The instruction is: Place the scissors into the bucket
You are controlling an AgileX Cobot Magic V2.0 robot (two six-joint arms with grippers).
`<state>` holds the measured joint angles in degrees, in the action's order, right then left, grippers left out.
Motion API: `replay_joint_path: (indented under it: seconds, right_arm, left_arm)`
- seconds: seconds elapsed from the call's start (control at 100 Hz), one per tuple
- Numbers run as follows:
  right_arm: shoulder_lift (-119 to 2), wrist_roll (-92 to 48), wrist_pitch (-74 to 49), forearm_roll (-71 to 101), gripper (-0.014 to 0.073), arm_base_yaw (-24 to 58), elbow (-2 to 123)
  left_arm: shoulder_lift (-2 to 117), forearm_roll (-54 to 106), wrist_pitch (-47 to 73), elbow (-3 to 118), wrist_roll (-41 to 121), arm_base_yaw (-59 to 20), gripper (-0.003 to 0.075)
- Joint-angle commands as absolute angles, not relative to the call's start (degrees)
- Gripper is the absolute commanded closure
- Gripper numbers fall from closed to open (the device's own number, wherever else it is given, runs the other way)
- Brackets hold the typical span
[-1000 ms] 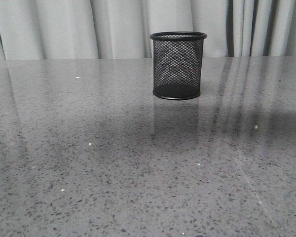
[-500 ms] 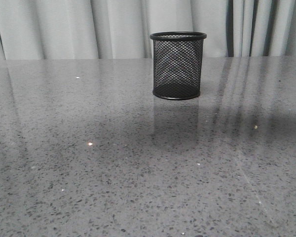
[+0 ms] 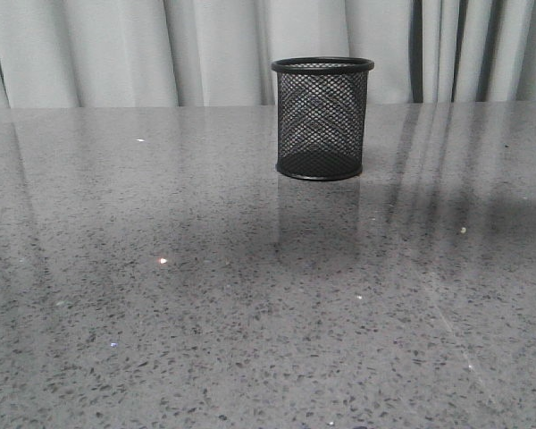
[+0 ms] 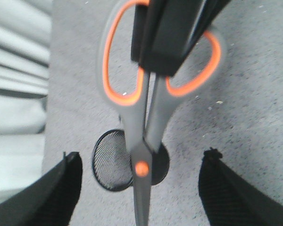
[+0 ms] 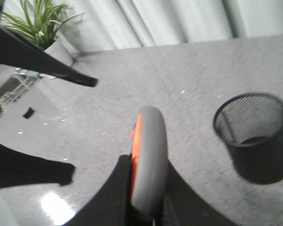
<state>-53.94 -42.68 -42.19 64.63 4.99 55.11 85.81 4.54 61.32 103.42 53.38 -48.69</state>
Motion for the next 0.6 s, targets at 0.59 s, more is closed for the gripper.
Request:
replay_joint_path:
  seconds: [0.59]
  right_arm:
    - [-76.47,-29.4,-50.74,31.55,0.0634,4.8,89.06]
  left_arm:
    - [76.63,11.53,65.13,105.35,42.49,-17.05,0.0278]
